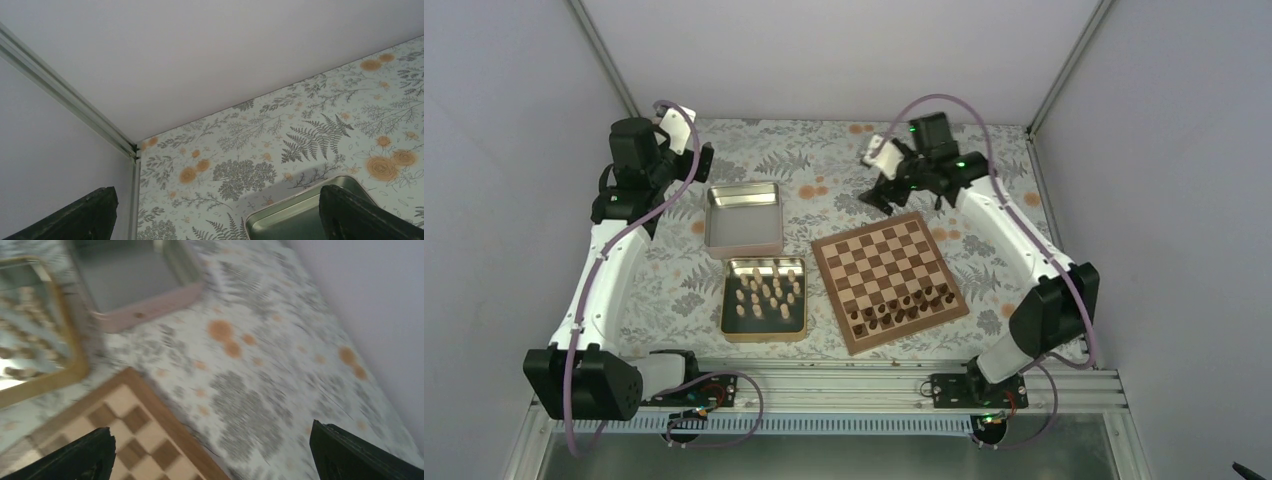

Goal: Set up the chess pieces on the board
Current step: Pick up the chess piece from the storage box.

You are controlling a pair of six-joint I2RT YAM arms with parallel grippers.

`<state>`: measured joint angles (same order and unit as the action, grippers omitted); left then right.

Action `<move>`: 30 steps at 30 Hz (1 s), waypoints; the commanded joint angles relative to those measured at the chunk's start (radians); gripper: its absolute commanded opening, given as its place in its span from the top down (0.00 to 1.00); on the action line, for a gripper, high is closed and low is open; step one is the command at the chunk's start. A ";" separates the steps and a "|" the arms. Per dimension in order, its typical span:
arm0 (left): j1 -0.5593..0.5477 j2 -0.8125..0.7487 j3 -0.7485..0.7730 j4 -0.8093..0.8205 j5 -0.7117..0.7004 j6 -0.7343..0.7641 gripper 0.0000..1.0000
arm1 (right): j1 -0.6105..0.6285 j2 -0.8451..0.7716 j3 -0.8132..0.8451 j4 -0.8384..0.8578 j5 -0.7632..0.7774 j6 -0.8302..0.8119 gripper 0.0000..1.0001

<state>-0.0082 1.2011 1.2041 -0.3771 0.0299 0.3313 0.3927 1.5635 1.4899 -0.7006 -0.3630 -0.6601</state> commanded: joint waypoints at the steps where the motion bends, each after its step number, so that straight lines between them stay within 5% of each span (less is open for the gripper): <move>1: 0.005 0.004 0.011 0.013 -0.004 0.028 0.00 | 0.167 0.057 0.066 -0.136 -0.057 -0.073 0.00; 8: 0.005 0.015 0.002 0.032 -0.020 0.044 0.00 | 0.385 0.219 0.101 -0.111 -0.062 -0.059 0.05; 21: 0.005 0.020 -0.024 0.066 -0.043 0.055 0.00 | 0.505 0.432 0.192 0.131 -0.141 0.105 0.44; 30: 0.005 0.021 -0.054 0.092 -0.046 0.055 0.00 | 0.580 0.561 0.273 0.140 -0.160 0.144 0.51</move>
<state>-0.0082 1.2274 1.1614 -0.3210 -0.0074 0.3813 0.9367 2.0861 1.7367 -0.5812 -0.4931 -0.5495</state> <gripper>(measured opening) 0.999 0.499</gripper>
